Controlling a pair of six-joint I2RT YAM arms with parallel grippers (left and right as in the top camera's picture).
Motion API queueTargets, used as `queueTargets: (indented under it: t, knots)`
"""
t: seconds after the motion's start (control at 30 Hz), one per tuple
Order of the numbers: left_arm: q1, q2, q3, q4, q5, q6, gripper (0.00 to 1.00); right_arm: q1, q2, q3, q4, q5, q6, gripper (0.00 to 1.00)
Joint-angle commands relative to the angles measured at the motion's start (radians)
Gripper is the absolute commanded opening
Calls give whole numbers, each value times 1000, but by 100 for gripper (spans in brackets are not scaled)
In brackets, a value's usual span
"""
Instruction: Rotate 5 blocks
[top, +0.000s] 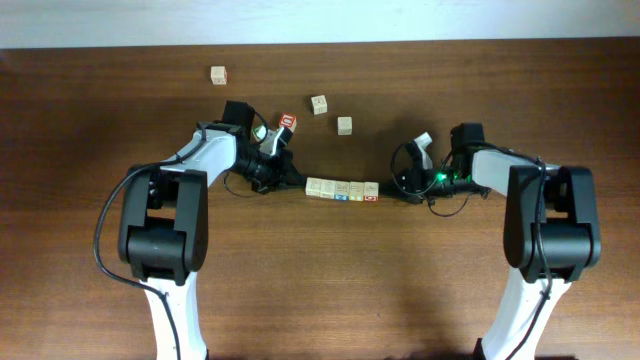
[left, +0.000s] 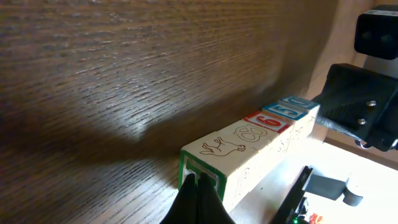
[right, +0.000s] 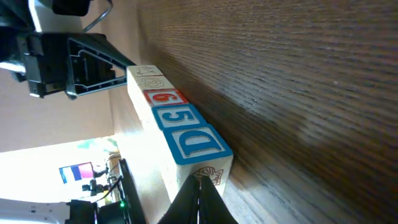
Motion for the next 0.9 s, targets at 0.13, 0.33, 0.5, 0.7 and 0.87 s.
queueTargets:
  t: [0.13, 0.33, 0.5, 0.7, 0.87]
  knots:
    - [-30, 13, -6, 2, 69, -5, 0, 51, 14, -2, 0, 84, 65, 5]
    - [-30, 13, -6, 2, 69, -5, 0, 51, 14, -2, -1, 80, 76, 4]
    - [-30, 13, -6, 2, 69, -5, 0, 51, 14, -2, 0, 12, 75, 5]
    - [-30, 13, -6, 2, 69, -5, 0, 58, 14, -2, 0, -37, 68, 5]
    - [-30, 13, -6, 2, 70, -5, 0, 87, 14, -2, 4, -63, 52, 4]
